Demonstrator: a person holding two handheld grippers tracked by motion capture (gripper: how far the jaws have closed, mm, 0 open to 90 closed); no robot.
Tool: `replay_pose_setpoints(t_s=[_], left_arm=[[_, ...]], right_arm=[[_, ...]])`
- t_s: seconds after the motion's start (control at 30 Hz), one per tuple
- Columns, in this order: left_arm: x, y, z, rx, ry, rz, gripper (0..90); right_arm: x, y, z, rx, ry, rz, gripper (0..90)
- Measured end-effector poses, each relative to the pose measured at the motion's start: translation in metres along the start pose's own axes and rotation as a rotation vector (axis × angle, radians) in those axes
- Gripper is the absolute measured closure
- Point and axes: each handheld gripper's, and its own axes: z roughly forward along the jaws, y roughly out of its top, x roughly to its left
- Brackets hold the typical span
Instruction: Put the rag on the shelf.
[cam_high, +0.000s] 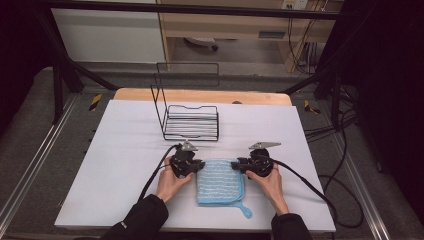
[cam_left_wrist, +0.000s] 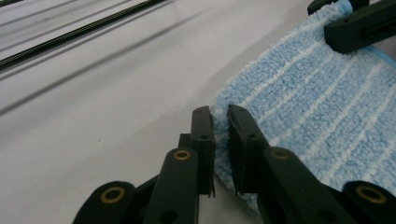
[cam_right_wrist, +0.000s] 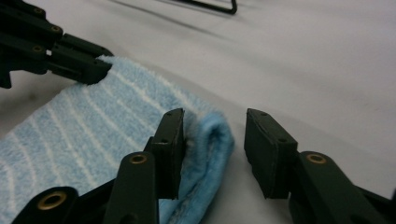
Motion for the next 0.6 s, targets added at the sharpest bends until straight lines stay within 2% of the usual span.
replay_pose_setpoints(t_s=[0.17, 0.37, 0.6], left_arm=[[0.0001, -0.0001, 0.0002, -0.003, -0.002, 0.0, 80.8], [0.0015, 0.0, -0.0001, -0.003, -0.01, -0.001, 80.8], [0.0064, 0.0003, -0.0022, -0.006, -0.044, -0.044, 82.3]], right_arm=[[0.0028, -0.0023, 0.0011, 0.005, 0.006, 0.007, 62.6], [0.0021, -0.0018, 0.0018, 0.018, 0.031, 0.039, 71.4], [-0.0006, 0.0016, 0.0, 0.039, 0.053, 0.097, 79.3]])
